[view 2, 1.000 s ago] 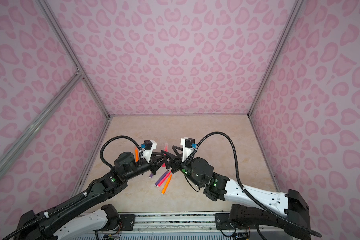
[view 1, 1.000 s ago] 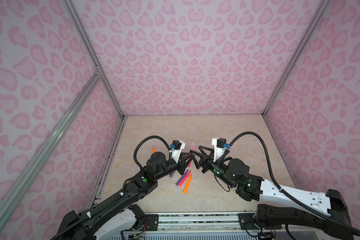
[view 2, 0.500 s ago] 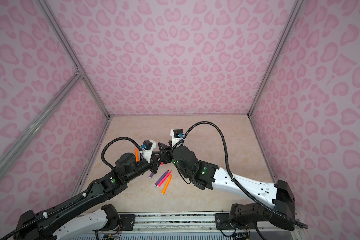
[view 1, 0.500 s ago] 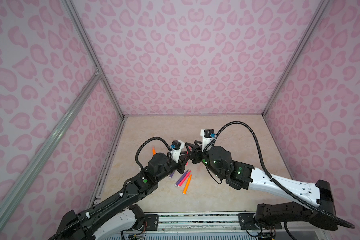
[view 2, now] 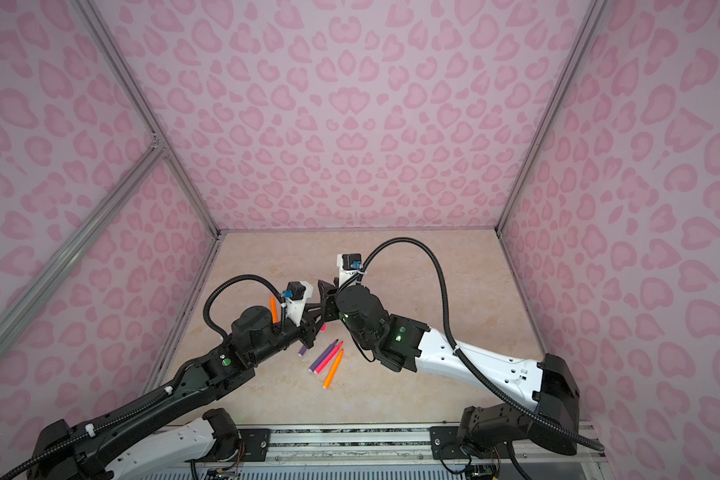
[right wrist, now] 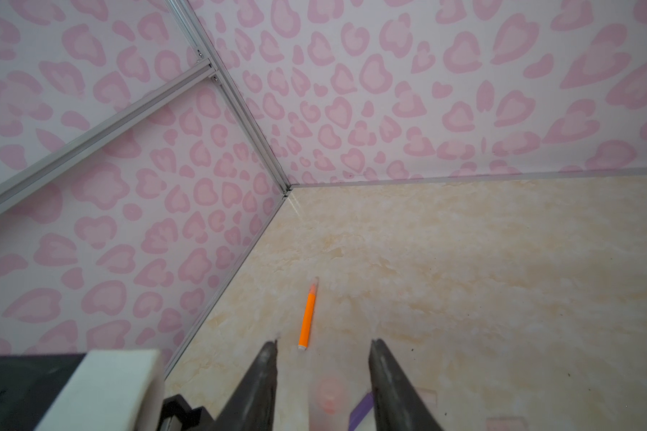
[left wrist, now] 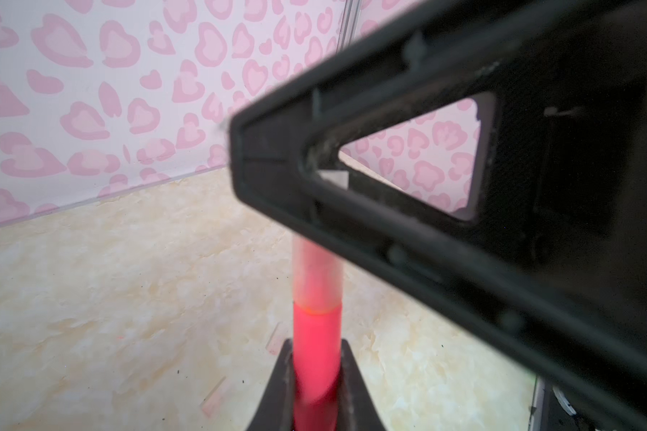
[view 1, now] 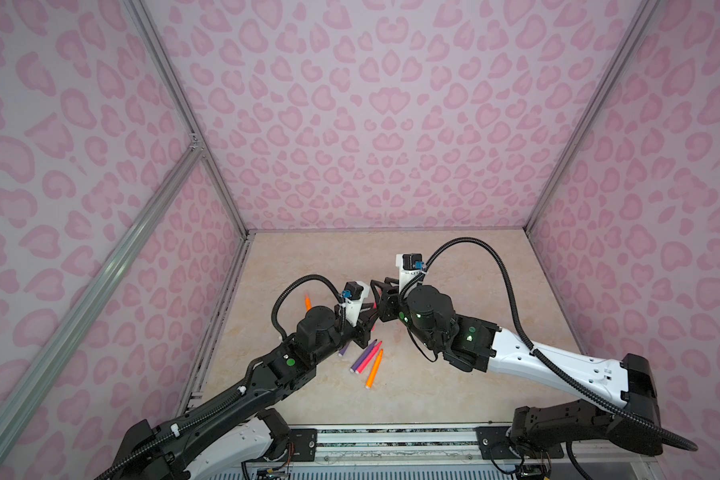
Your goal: Insert the pens into the pen caps
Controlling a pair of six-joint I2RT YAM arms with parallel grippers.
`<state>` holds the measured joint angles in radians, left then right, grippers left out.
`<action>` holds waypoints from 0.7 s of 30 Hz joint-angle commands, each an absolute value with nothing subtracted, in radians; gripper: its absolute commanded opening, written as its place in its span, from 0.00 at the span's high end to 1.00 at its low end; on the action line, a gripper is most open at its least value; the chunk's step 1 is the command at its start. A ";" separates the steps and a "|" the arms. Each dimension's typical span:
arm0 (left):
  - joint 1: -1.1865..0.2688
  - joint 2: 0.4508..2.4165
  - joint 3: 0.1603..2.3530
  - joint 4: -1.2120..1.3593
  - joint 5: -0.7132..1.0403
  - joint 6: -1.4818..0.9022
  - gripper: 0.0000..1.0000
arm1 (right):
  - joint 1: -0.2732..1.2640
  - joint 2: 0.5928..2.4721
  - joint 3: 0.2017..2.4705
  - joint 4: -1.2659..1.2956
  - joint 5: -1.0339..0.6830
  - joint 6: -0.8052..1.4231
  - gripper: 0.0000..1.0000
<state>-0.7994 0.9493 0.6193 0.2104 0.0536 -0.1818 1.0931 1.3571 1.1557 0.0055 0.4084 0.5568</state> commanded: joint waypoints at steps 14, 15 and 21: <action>-0.802 0.934 0.617 0.225 -0.039 -0.200 0.96 | 1.136 1.381 1.117 -0.008 0.453 0.597 1.00; -0.802 0.933 0.622 0.216 -0.059 -0.203 0.96 | 1.150 1.377 1.096 -0.002 0.474 0.611 1.00; -0.800 0.896 0.599 0.224 -0.118 -0.209 0.96 | 1.239 1.387 1.026 0.014 0.651 0.639 1.00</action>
